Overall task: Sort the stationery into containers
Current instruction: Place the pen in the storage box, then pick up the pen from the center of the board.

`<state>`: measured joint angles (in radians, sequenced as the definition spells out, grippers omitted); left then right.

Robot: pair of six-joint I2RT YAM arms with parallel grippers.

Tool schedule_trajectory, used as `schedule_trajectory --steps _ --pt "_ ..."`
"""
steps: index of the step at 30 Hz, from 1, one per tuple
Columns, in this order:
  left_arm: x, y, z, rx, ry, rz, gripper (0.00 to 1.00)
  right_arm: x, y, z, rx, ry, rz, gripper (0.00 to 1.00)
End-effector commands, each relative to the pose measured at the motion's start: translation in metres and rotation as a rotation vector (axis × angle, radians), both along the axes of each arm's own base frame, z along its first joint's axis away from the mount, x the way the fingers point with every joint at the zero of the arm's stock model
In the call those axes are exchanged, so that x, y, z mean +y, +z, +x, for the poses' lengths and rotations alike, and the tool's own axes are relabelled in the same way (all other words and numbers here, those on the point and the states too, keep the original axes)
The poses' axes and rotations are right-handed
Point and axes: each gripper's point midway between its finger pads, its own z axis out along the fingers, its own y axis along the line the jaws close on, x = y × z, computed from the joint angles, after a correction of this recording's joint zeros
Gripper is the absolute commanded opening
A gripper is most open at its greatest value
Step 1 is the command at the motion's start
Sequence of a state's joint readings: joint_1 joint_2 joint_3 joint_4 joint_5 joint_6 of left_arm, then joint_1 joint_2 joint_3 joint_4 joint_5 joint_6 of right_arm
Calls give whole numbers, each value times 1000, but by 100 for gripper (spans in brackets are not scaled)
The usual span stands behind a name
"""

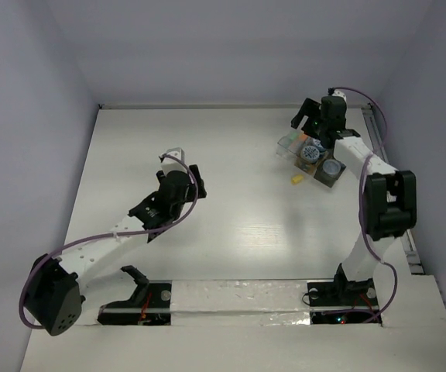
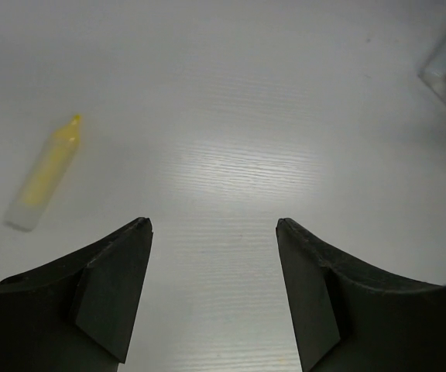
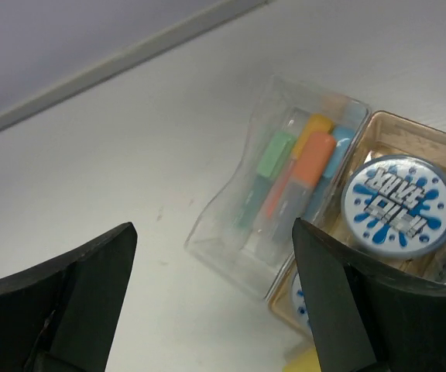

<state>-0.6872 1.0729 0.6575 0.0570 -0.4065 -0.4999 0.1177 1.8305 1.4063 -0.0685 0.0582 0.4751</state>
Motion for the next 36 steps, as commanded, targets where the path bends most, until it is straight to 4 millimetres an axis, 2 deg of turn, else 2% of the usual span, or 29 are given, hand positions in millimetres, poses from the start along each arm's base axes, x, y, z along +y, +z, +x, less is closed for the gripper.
schedule_trajectory --steps 1,3,4,6,7,8,9,11,15,18,23,27,32,36 --pt "48 -9 4 54 168 71 63 50 81 -32 -217 194 108 87" --pt "66 -20 5 85 221 115 68 67 90 -48 -239 256 107 87" --pt "79 -25 7 108 260 125 69 85 98 -62 -255 320 119 88" --pt "85 -39 8 149 282 145 75 92 106 -73 -271 357 126 88" --pt "92 -45 12 168 299 129 77 102 118 -84 -296 413 145 88" --pt "95 -46 19 162 312 117 80 105 124 -89 -307 435 154 88" --pt "99 -55 22 181 325 130 81 107 127 -92 -309 451 162 88" --pt "111 -57 33 188 361 137 83 115 141 -102 -334 506 185 88" --pt "112 -64 53 249 360 221 83 119 146 -111 -326 554 183 89" --pt "121 -79 55 314 399 281 80 120 147 -113 -327 563 181 91" --pt "118 -87 59 342 363 283 75 127 145 -116 -319 604 211 92" --pt "125 -100 63 393 377 280 70 126 146 -117 -321 595 210 93" --pt "108 -121 64 461 286 237 63 121 150 -118 -327 575 190 93" --pt "99 -143 57 525 241 219 59 122 151 -120 -326 581 193 93"
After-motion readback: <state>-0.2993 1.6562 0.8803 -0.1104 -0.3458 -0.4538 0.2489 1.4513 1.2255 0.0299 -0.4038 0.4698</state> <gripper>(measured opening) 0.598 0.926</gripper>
